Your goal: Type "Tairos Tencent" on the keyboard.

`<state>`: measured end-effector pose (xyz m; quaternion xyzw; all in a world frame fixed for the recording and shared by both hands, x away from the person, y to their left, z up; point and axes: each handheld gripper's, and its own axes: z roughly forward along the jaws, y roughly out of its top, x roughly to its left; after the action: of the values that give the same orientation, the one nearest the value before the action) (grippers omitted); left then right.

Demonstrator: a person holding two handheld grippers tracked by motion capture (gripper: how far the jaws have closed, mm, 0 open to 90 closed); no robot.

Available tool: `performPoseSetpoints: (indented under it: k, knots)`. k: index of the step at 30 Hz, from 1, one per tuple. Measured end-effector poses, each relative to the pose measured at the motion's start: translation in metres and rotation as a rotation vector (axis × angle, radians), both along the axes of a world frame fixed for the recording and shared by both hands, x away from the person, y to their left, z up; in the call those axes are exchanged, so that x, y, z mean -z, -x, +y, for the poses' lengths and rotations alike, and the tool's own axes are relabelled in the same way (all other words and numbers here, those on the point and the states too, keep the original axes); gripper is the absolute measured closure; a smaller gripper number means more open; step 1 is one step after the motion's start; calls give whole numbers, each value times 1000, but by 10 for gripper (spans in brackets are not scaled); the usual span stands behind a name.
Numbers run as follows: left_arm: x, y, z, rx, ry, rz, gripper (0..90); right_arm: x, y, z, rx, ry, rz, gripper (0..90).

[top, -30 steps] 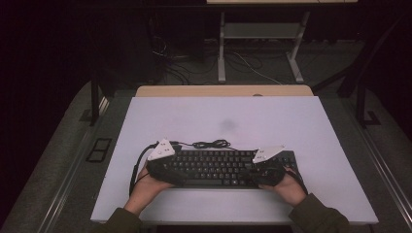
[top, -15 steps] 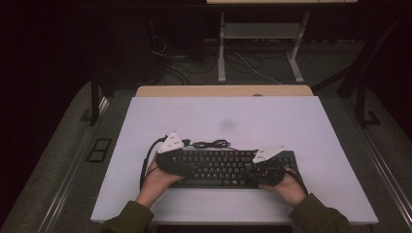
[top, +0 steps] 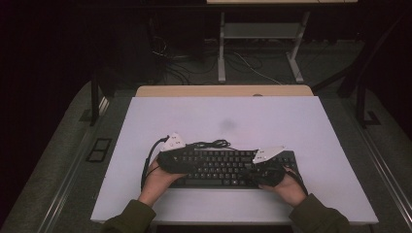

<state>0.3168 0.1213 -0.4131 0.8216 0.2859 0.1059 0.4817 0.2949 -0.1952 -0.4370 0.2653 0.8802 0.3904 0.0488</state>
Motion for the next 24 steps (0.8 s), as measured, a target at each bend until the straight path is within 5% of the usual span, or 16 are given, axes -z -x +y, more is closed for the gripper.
performPoseSetpoints:
  k: [5, 18, 24]
  knots:
    - [4, -2, -3, -6, -23, 50, 503, 0, 0, 0, 1, 1, -1, 894]
    - [10, -4, -9, 5, -92, 94, 888, 0, 0, 0, 2, 1, -2, 894]
    - [13, -5, -9, 6, -130, 110, 891, 0, 0, 0, 2, 2, -2, 894]
